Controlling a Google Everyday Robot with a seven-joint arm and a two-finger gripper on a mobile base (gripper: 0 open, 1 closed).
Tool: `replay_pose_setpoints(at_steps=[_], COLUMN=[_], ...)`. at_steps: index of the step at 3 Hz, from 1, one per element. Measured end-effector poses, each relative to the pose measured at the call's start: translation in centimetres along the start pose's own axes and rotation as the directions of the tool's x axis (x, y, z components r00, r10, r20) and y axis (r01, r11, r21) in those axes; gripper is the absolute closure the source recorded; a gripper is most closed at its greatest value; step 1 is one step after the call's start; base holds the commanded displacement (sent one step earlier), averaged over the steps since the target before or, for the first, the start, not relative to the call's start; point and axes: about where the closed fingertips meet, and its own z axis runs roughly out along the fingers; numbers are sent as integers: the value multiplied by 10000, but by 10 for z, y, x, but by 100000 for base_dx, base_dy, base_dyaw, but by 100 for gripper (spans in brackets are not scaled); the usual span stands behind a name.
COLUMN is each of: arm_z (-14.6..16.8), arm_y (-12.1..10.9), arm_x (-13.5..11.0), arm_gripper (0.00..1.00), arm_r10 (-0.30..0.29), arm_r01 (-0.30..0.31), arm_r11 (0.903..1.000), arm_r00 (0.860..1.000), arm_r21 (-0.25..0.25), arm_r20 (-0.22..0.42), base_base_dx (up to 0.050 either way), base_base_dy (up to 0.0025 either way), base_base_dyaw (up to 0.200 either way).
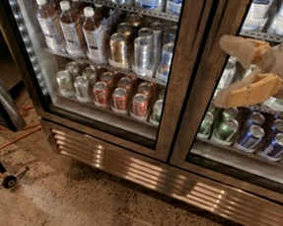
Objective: Open left fridge door
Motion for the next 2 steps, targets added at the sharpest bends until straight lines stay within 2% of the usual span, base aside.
replay_pose_setpoints(at_steps=[1, 2], arm_z=[47, 47], arm_y=[8, 8], arm_x=[-15, -15], arm_gripper=[0, 0], arm_r10=[-65, -64], arm_r01=[45, 44], arm_r11=[9988, 9988], arm_r00=[9991, 9991], arm_r21=[-479, -480], arm_r20=[-425, -423], base_base_dx=[0, 0], base_base_dy=[0, 0], base_base_dyaw=[0, 0])
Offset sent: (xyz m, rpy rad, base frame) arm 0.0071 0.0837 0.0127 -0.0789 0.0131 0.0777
